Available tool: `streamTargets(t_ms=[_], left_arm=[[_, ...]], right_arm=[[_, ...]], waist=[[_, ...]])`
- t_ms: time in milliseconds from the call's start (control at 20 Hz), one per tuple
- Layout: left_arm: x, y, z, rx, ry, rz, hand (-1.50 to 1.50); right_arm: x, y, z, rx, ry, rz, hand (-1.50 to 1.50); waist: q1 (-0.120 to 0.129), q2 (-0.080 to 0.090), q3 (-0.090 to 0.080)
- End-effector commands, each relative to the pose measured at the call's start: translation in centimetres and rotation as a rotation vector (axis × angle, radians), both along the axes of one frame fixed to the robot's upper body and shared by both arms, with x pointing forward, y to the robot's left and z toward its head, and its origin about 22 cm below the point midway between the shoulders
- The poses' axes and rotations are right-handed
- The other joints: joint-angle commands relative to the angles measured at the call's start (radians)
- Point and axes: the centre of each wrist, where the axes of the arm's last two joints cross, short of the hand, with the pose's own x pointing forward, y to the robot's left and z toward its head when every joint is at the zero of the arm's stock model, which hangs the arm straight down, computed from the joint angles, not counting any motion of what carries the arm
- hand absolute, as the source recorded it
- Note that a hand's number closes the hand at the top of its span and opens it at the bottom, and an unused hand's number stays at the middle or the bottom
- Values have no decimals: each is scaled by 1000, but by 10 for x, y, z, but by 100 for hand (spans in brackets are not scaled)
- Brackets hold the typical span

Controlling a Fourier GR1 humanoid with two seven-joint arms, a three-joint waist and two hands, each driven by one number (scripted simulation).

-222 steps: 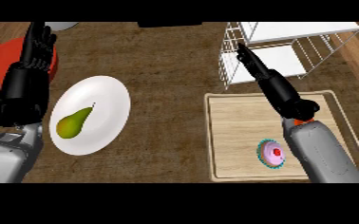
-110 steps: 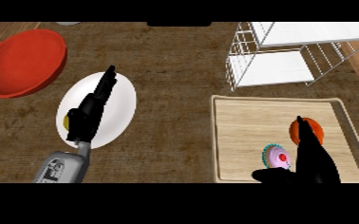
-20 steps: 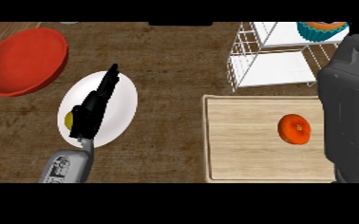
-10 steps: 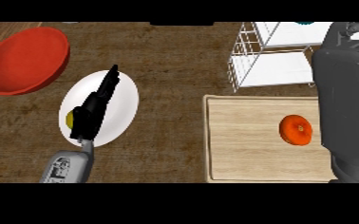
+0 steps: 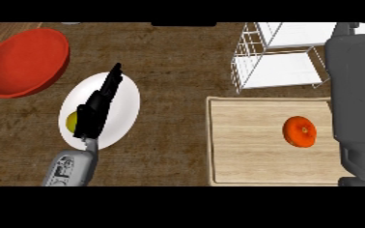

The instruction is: Pick the cupcake from the tray and place it in the tiered shelf

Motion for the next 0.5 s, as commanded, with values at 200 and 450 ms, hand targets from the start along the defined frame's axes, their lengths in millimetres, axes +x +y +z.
streamTargets(t_ms=[200,450], left_arm=[[-3,5,3,5,-3,5,0],[-15,4,-10,0,9,-4,0]], right_arm=[[11,-48,-26,-67,106,-294,-150],[9,-43,-25,-58,131,-330,-150]], waist=[[-3,-1,-1],[-3,-3,0]])
